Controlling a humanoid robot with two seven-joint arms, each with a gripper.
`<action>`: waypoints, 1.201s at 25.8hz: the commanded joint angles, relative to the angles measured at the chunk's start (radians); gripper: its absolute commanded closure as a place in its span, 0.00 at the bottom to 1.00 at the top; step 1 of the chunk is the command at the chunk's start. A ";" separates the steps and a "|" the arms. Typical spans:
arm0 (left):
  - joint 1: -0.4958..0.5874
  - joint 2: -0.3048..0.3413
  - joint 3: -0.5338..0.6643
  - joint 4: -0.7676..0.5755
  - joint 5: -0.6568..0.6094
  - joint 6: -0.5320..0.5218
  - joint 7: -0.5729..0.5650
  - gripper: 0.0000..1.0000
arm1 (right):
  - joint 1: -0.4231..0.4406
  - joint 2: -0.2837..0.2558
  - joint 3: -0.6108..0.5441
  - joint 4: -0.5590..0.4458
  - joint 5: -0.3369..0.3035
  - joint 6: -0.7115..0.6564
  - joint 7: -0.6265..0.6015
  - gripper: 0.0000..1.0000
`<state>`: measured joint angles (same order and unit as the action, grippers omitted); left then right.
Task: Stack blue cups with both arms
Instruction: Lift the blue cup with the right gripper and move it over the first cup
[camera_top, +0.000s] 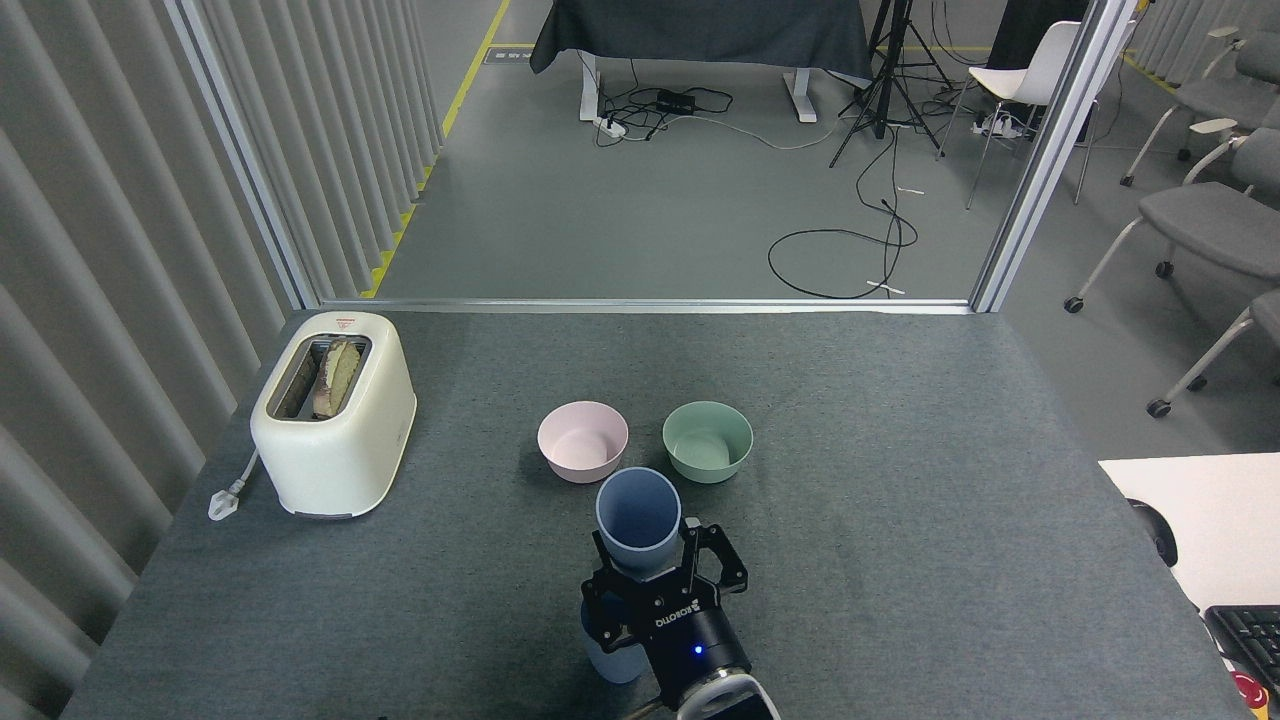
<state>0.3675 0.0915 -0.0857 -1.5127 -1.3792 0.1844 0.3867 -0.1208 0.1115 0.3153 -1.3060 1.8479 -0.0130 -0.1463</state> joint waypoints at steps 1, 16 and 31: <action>-0.001 0.001 0.000 0.000 0.000 0.000 0.000 0.00 | 0.016 0.000 0.033 -0.002 0.004 -0.004 -0.002 0.30; 0.002 0.002 0.003 0.000 0.000 0.001 0.000 0.00 | 0.062 -0.004 0.067 -0.052 0.002 -0.007 -0.004 0.28; 0.001 0.002 0.003 0.000 0.000 0.000 0.000 0.00 | 0.099 -0.009 0.059 -0.049 -0.001 -0.007 -0.013 0.25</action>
<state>0.3690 0.0936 -0.0829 -1.5122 -1.3790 0.1845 0.3867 -0.0220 0.1028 0.3763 -1.3582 1.8477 -0.0209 -0.1576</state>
